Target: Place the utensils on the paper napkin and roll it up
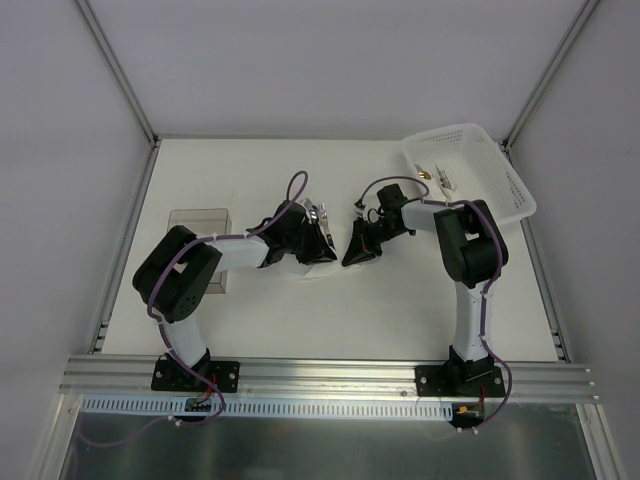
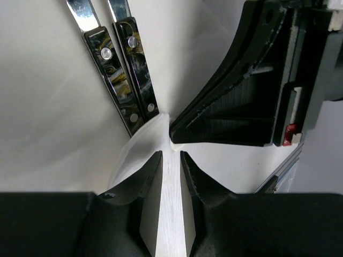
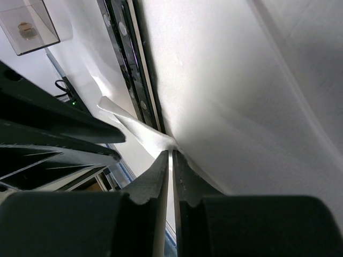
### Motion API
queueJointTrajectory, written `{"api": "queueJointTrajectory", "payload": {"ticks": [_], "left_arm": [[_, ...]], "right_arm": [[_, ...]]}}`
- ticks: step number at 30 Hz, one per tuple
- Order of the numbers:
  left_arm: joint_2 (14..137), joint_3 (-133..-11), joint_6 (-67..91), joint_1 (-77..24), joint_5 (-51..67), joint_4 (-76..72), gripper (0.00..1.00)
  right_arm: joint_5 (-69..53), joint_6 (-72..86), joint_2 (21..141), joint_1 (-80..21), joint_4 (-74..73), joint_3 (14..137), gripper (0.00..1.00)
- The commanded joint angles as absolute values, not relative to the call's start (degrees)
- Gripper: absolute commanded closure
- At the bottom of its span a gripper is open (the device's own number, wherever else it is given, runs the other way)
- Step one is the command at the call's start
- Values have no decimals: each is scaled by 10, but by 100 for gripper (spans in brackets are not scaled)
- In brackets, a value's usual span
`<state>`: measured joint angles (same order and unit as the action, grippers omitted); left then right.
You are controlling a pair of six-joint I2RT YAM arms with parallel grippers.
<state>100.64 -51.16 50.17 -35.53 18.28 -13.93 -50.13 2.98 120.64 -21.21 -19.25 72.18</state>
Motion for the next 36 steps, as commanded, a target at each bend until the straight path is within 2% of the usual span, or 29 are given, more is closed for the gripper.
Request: {"api": "queueJointTrajectory", "payload": {"ticks": [1,16,24,36], "left_arm": [[1033,-535,524,-352,203,-176,80],[1064,-517,555,-345,190,-204,84],[1046,-482,559,-344,221,-303,83],[1086,-476,587,-338,222,-338,83]], "right_arm": [[-463,18,1220,-210,-221,737,90],[-447,13,1223,-215,-246,746,94],[-446,15,1226,-215,-250,752,94],[-444,11,1226,-218,-254,756,95]]}}
